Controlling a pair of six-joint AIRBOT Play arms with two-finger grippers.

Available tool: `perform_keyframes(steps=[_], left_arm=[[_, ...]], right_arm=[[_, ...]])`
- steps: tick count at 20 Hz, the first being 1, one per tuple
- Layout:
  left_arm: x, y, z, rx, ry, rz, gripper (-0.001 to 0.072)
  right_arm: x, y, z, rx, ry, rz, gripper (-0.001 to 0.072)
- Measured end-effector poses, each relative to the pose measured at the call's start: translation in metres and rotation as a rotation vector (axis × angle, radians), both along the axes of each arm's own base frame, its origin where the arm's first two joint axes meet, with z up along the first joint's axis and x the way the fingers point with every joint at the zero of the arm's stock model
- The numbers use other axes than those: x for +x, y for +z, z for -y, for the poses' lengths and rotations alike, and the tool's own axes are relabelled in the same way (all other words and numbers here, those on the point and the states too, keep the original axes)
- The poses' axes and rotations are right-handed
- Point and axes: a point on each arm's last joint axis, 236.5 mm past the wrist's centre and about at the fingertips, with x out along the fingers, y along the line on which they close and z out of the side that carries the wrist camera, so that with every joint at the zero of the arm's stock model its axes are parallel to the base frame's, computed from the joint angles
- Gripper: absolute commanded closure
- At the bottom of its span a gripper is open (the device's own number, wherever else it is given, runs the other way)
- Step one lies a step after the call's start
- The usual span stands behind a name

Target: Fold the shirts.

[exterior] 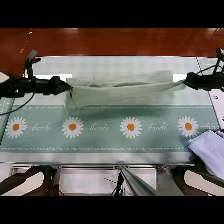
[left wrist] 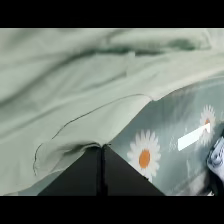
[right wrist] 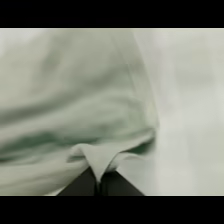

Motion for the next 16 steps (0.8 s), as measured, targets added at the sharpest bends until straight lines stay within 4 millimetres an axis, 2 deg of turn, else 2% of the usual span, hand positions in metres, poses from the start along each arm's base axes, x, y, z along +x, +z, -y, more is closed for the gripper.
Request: perform_keyframes(steps=[4,8,9,11,12,13,14,15,16], left_arm=[[0.055,-0.009,-0.01,-0.014,0.019,-0.029,0.0692],[0.096,-0.041,-0.014,-0.036,0.014,-0.096,0.0692],[0.1,-0.05,-0.014,-0.041,0.006,-0.119,0.0659],[0.109,-0.07,-0.015,-0.046,0.008,-0.151,0.0379],[0.111,-0.08,-0.015,-0.05,0.007,-0.173,0.0341],[0.113,-0.087,-0.016,-0.052,0.008,-0.186,0.0256],[0.113,-0.094,-0.016,-0.054,0.006,-0.199,0.0195],[0.113,-0.098,-0.016,-0.056,0.005,-0.207,0.0175],[0.112,-0.1,-0.016,-0.059,0.0,-0.217,0.0175]], right_arm=[[0.054,0.004,-0.008,-0.047,-0.051,0.167,0.0678],[0.086,-0.021,-0.003,-0.041,-0.12,0.201,0.0678],[0.091,-0.029,-0.003,-0.034,-0.131,0.198,0.0678],[0.102,-0.044,-0.002,-0.017,-0.154,0.189,0.0676],[0.106,-0.05,-0.001,-0.011,-0.162,0.184,0.0644],[0.108,-0.057,-0.001,-0.006,-0.167,0.176,0.0451],[0.11,-0.061,-0.001,-0.004,-0.172,0.174,0.0179],[0.111,-0.063,-0.001,-0.001,-0.176,0.172,0.011],[0.112,-0.064,-0.001,-0.001,-0.176,0.171,0.0111]])
